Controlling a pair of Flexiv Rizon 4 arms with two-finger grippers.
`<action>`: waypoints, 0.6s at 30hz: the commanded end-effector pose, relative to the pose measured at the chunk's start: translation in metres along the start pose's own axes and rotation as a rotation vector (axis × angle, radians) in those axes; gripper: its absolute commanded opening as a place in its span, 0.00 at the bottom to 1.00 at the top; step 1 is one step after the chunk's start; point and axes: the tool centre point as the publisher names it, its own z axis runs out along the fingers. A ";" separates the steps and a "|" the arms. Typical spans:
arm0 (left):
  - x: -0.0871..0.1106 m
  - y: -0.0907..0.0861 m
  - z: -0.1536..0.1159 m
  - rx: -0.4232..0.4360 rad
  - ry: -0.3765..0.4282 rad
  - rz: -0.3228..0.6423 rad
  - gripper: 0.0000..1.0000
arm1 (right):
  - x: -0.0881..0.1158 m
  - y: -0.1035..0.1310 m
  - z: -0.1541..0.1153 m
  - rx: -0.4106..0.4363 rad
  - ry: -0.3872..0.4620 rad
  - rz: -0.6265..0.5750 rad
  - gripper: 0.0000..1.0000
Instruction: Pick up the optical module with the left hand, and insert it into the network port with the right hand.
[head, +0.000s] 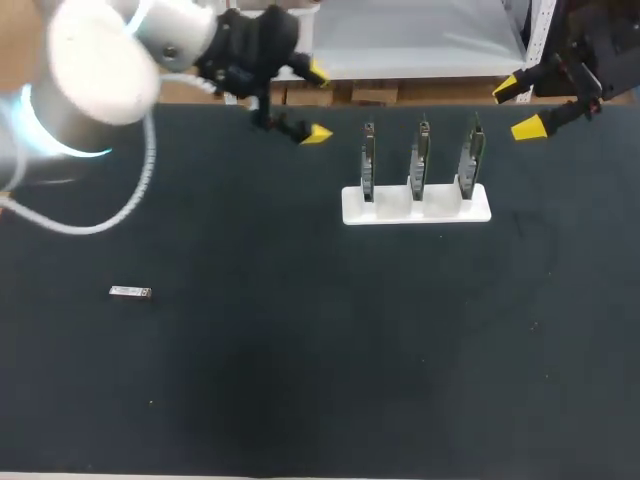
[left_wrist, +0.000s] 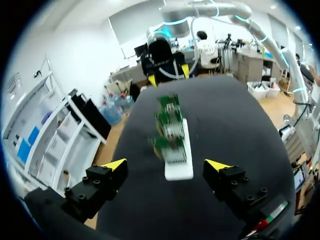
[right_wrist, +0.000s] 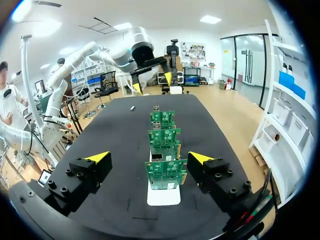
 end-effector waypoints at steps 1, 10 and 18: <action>0.032 -0.040 -0.055 -0.034 0.081 0.004 1.00 | 0.000 0.002 0.001 0.006 0.001 -0.002 1.00; 0.107 -0.084 -0.099 -0.031 0.345 -0.046 1.00 | 0.000 0.002 0.001 0.006 0.001 -0.002 1.00; 0.148 -0.128 -0.130 0.044 0.513 -0.005 1.00 | 0.000 0.002 0.001 0.006 0.001 -0.002 1.00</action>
